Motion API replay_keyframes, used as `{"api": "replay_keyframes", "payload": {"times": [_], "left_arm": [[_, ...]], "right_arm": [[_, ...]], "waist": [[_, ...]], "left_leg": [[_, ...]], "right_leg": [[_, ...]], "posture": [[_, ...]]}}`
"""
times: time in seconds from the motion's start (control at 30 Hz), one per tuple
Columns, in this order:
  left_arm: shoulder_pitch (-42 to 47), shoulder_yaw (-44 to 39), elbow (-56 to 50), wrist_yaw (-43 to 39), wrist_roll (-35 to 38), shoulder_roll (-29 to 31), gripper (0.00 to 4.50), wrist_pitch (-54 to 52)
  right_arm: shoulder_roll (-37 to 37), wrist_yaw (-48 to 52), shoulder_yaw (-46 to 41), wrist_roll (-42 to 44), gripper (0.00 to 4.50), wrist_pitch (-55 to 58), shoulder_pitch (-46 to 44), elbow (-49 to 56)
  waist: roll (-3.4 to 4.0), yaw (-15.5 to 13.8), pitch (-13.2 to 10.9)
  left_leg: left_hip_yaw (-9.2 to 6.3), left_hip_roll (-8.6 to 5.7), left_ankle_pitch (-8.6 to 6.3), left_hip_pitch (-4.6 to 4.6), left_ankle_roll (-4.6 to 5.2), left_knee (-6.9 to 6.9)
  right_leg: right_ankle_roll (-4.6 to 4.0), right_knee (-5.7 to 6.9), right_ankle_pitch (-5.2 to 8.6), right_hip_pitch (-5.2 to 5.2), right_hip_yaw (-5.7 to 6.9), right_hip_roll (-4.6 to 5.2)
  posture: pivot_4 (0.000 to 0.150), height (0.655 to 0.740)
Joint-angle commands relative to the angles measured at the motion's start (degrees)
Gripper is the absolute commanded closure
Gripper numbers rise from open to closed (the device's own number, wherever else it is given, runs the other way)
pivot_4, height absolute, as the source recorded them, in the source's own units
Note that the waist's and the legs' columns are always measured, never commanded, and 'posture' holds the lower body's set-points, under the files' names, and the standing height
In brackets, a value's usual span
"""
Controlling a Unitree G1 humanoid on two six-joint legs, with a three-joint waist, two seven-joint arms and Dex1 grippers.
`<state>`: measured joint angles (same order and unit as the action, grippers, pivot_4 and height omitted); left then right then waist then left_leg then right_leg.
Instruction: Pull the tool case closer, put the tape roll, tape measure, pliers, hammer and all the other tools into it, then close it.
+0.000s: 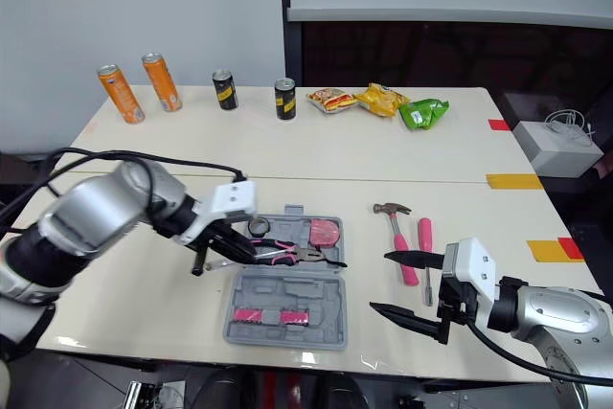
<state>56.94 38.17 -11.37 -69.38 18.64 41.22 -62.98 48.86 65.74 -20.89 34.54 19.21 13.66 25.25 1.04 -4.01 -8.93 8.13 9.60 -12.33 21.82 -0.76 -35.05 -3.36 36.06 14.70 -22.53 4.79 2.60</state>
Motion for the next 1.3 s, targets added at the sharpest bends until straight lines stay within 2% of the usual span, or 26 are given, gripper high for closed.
{"api": "replay_keyframes", "payload": {"times": [0.03,0.33,0.73,1.3], "left_arm": [[3.1,5.0,2.7,0.7,-2.3,-4.6,4.48,-1.4],[7.0,11.7,11.7,0.6,-6.3,-12.1,4.48,0.2],[7.6,17.1,17.8,-3.8,-13.3,-14.3,4.48,11.1],[5.9,16.7,20.6,-5.7,-18.7,-17.7,4.48,13.8]], "right_arm": [[1.2,-0.3,-3.4,2.3,0.0,2.0,1.3,2.7],[1.7,1.6,-8.1,4.4,0.0,3.1,4.5,3.7],[0.7,0.9,-8.4,5.5,0.0,3.5,5.3,5.1],[1.4,1.5,-9.1,6.3,0.0,4.0,5.3,5.6]], "waist": [[0.0,-0.1,0.0],[0.0,-0.3,0.0],[-0.01,-0.4,0.0],[-0.01,-0.4,0.0]], "left_leg": [[-0.03,-0.01,0.0,0.04,0.0,-0.01],[-0.18,-0.05,0.0,0.19,0.01,-0.07],[-0.25,-0.1,-0.01,0.29,0.02,-0.09],[-0.27,-0.14,-0.01,0.31,0.03,-0.09]], "right_leg": [[0.02,0.01,0.0,0.0,0.02,0.0],[0.54,-0.11,-0.27,-0.01,0.13,0.0],[0.72,-0.19,-0.37,-0.01,0.18,0.06],[0.79,-0.21,-0.4,0.0,0.2,0.12]], "posture": [[0.15,0.74],[0.15,0.74],[0.15,0.74],[0.15,0.74]]}}
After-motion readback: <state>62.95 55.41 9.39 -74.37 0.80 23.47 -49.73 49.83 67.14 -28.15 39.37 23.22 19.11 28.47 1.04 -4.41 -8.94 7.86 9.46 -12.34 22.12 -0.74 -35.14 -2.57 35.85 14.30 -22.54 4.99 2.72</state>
